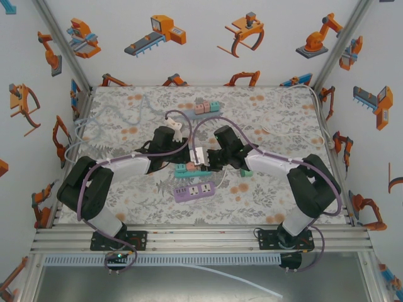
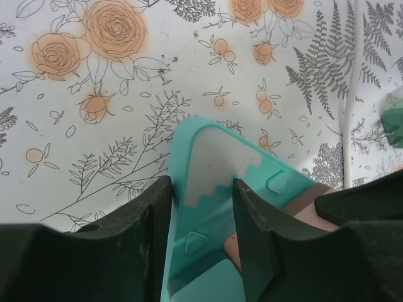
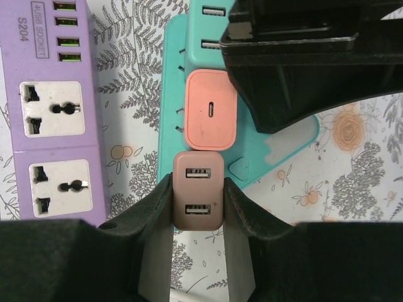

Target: Pull the plug off the socket

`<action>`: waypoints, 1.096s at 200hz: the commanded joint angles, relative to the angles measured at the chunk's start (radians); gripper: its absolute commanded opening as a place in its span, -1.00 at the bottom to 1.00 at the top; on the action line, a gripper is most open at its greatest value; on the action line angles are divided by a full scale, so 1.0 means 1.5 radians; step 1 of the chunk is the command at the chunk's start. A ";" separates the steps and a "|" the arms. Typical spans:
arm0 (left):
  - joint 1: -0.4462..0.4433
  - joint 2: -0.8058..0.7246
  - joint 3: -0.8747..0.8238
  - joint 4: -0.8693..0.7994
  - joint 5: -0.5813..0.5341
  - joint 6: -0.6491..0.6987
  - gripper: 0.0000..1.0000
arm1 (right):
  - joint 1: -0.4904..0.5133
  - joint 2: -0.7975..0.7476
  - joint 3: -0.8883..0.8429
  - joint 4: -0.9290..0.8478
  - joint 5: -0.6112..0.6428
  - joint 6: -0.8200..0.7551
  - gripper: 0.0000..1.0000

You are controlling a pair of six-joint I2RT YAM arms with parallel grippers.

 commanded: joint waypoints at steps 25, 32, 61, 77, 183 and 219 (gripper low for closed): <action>-0.025 0.077 -0.046 -0.237 -0.013 0.034 -0.12 | -0.007 0.004 0.050 0.035 -0.082 0.037 -0.90; -0.025 0.086 -0.042 -0.252 -0.026 0.030 -0.12 | -0.008 0.000 0.054 0.032 -0.094 0.039 -0.90; -0.043 0.104 -0.032 -0.284 -0.070 0.007 -0.11 | -0.015 -0.015 0.073 0.050 -0.114 0.090 -0.94; -0.051 0.117 -0.024 -0.296 -0.094 0.001 -0.12 | -0.024 -0.023 0.079 0.067 -0.118 0.121 -0.97; -0.052 0.154 0.004 -0.327 -0.156 -0.017 -0.12 | 0.001 -0.076 0.030 0.043 -0.123 0.006 -1.00; -0.052 0.155 0.005 -0.328 -0.159 -0.018 -0.12 | 0.001 -0.071 0.017 0.042 -0.117 0.001 -1.00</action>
